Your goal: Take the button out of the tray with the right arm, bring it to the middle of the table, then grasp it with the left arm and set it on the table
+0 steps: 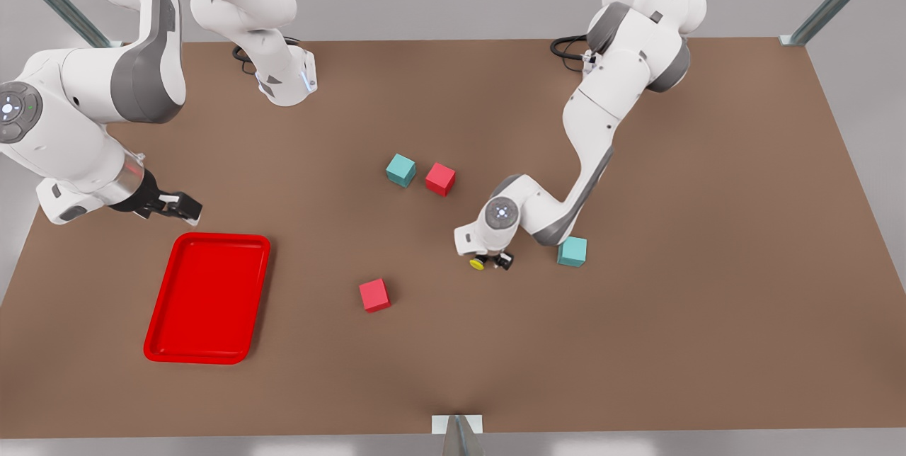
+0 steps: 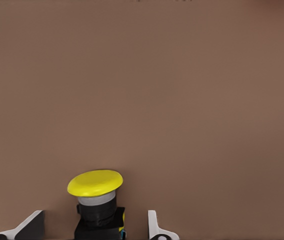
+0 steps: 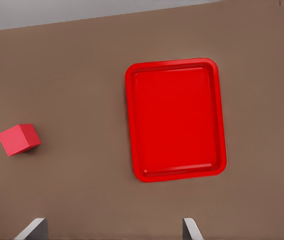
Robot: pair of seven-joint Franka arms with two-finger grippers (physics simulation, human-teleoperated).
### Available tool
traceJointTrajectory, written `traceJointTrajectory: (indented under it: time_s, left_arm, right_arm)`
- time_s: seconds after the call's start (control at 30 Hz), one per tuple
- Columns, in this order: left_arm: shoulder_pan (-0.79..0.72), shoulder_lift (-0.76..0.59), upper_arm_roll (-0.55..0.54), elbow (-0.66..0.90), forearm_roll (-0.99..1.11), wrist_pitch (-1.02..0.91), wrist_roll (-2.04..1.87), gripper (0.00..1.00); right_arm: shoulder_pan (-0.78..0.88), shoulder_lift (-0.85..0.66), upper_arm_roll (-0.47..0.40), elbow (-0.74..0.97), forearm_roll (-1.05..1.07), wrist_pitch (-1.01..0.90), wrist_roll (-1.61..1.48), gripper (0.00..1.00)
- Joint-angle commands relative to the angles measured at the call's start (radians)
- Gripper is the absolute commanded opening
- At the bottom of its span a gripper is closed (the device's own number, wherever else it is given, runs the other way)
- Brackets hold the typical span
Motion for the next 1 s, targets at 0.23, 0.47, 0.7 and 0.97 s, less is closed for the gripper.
traceJointTrajectory:
  time_s: [0.23, 0.47, 0.7, 0.97]
  left_arm:
    - [-0.003, -0.004, 0.002, 0.005, 0.001, -0.037, 0.08, 0.83]
    - [-0.011, -0.006, 0.002, 0.006, -0.003, -0.05, 0.077, 0.63]
    - [-0.012, -0.004, 0.002, 0.008, -0.003, -0.061, 0.074, 0.45]
    - [-0.012, -0.006, 0.002, 0.026, -0.003, -0.109, 0.075, 0.44]
  right_arm:
    - [-0.006, -0.001, 0.0, 0.001, 0.004, -0.007, -0.14, 1.0]
    - [-0.006, 0.0, 0.0, 0.0, 0.004, -0.005, -0.139, 1.0]
    - [-0.051, 0.002, 0.0, 0.008, 0.004, -0.002, -0.143, 1.0]
    - [-0.037, 0.005, 0.006, 0.022, 0.006, 0.0, -0.14, 1.0]
